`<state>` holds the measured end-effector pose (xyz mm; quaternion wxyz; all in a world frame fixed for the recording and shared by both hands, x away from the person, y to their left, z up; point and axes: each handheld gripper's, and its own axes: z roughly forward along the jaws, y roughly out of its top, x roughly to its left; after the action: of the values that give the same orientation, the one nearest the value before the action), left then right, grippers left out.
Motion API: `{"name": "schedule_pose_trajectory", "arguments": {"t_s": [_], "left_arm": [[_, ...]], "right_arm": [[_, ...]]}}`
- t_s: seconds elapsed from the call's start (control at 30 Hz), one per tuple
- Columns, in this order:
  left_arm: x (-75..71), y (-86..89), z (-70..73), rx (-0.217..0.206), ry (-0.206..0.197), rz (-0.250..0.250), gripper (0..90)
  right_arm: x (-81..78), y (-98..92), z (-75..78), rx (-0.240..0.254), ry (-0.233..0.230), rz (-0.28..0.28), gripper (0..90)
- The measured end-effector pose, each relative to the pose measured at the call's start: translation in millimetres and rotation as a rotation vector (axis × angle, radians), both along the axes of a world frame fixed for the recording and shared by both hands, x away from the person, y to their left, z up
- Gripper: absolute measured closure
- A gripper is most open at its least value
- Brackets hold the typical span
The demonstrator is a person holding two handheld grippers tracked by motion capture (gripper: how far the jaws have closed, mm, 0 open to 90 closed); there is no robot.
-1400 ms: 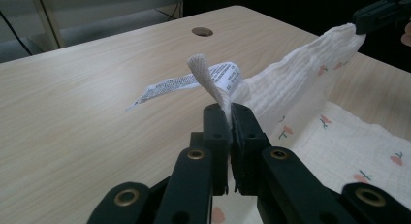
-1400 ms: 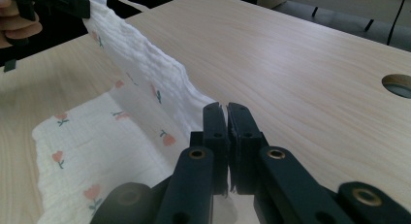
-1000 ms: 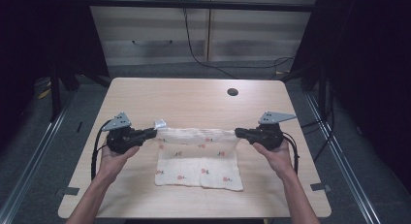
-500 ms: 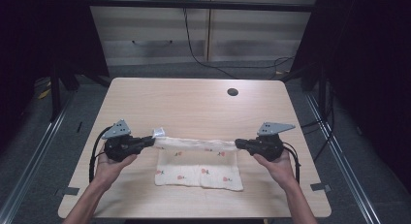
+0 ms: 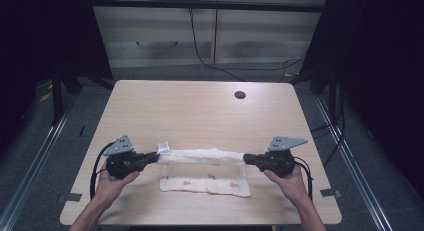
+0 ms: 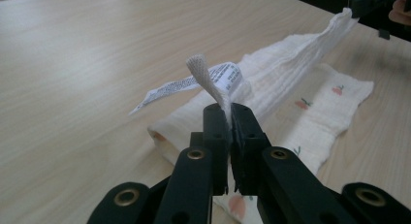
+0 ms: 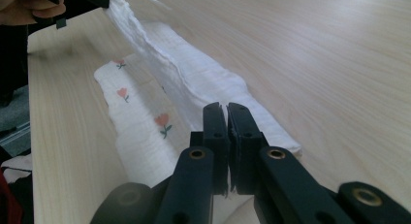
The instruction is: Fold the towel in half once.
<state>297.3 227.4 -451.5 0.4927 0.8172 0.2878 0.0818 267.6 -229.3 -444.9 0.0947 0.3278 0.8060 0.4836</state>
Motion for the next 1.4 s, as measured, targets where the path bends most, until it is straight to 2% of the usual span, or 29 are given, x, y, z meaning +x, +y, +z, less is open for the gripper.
{"name": "schedule_pose_trajectory", "arguments": {"t_s": [0.13,0.23,0.33,0.43,0.73,1.13,1.4], "left_arm": [[-5.6,-1.2,-4.3,0.024,0.007,-0.008,86.2],[-10.6,1.0,-7.0,0.038,0.015,-0.023,86.1],[-13.3,-0.1,-14.4,0.079,0.026,-0.036,86.1],[-14.6,-1.7,-19.5,0.069,0.038,-0.037,86.1],[-22.0,-3.2,-34.1,0.111,0.069,-0.059,85.7],[-30.7,-0.3,-38.8,0.116,0.089,-0.074,79.7],[-34.7,3.5,-39.0,0.101,0.110,-0.082,73.7]], "right_arm": [[-4.3,-0.6,-1.7,0.008,0.002,0.000,87.8],[-9.7,0.5,-5.2,-0.017,0.015,0.005,87.7],[-13.3,2.2,-13.6,-0.031,0.041,0.005,87.6],[-15.3,6.4,-21.8,-0.057,0.063,0.014,87.6],[-19.0,6.1,-32.2,-0.079,0.097,0.015,87.3],[-29.5,6.7,-43.3,-0.108,0.136,0.036,84.3],[-32.3,6.2,-43.8,-0.115,0.145,0.036,76.9]]}}
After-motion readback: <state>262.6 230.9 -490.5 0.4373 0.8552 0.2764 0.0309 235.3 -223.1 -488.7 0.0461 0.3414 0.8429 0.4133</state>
